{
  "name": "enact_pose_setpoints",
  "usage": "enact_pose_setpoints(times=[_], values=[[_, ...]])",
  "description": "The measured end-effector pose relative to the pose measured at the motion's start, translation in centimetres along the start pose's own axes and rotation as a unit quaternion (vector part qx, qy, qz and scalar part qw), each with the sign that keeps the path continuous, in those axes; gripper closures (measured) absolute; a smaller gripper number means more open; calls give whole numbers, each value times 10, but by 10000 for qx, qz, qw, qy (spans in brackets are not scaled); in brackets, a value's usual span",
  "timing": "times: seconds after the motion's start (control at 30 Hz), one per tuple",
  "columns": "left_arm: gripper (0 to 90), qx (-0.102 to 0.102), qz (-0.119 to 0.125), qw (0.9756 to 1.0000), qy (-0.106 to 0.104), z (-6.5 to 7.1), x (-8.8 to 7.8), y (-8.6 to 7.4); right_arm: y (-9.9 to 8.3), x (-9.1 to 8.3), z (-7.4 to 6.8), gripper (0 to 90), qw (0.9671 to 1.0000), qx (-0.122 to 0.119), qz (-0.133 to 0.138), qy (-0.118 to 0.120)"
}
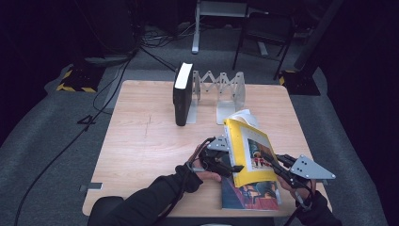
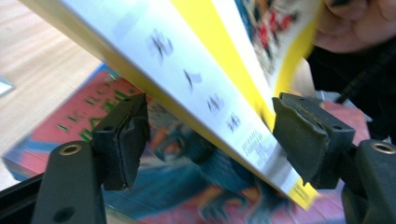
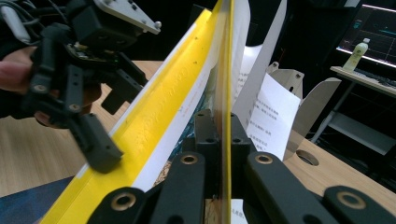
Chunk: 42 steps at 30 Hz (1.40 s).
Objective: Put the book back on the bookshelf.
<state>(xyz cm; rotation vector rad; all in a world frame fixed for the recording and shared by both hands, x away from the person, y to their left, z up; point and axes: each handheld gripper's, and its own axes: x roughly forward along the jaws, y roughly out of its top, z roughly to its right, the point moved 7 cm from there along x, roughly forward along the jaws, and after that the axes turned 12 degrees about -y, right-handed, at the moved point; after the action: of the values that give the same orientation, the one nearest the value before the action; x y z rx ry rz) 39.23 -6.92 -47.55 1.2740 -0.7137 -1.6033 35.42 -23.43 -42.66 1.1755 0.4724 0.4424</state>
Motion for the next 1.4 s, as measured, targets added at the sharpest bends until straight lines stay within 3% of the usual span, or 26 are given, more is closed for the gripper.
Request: enact_pose_setpoints(times=[0.13, 0.33, 0.47, 0.6, 0.77, 0.97, 1.03, 1.07, 1.1, 1.2, 1.27, 1.4], values=[[294, -139, 171, 9997, 48, -9, -2, 8, -1, 1, 0, 870, 10000, 0, -9, 22], [369, -139, 242, 9995, -135, -14, 0, 12, -1, 2, 0, 867, 10000, -23, -35, 16], [459, 35, 352, 9992, -198, -11, -6, 19, 0, -1, 2, 862, 10000, -21, 11, 20], [524, 341, 419, 9985, 0, -6, -14, 27, 3, -2, 4, 847, 10000, -26, 83, -34], [645, 778, 536, 9953, 227, 2, -29, 42, 6, -5, 14, 837, 9995, 158, 211, -201], [706, 1284, 391, 9898, 480, 10, -40, 47, 6, -6, 18, 812, 9992, 162, 205, -288], [732, 1465, 278, 9876, 496, 14, -43, 46, 5, -6, 19, 792, 9991, 160, 179, -338], [745, 1465, 278, 9876, 496, 14, -43, 46, 5, -6, 19, 792, 9991, 160, 179, -338], [745, 1598, 186, 9858, 476, 17, -44, 44, 5, -6, 20, 772, 9990, 152, 170, -376], [751, 1724, 101, 9839, 467, 23, -45, 41, 5, -6, 22, 717, 9987, 192, 181, -447], [752, 1717, 93, 9839, 478, 24, -47, 40, 5, -6, 24, 690, 9980, 221, 214, -547], [752, 1692, 172, 9844, 447, 24, -49, 37, 3, -3, 32, 513, 9960, 393, 121, -791]])
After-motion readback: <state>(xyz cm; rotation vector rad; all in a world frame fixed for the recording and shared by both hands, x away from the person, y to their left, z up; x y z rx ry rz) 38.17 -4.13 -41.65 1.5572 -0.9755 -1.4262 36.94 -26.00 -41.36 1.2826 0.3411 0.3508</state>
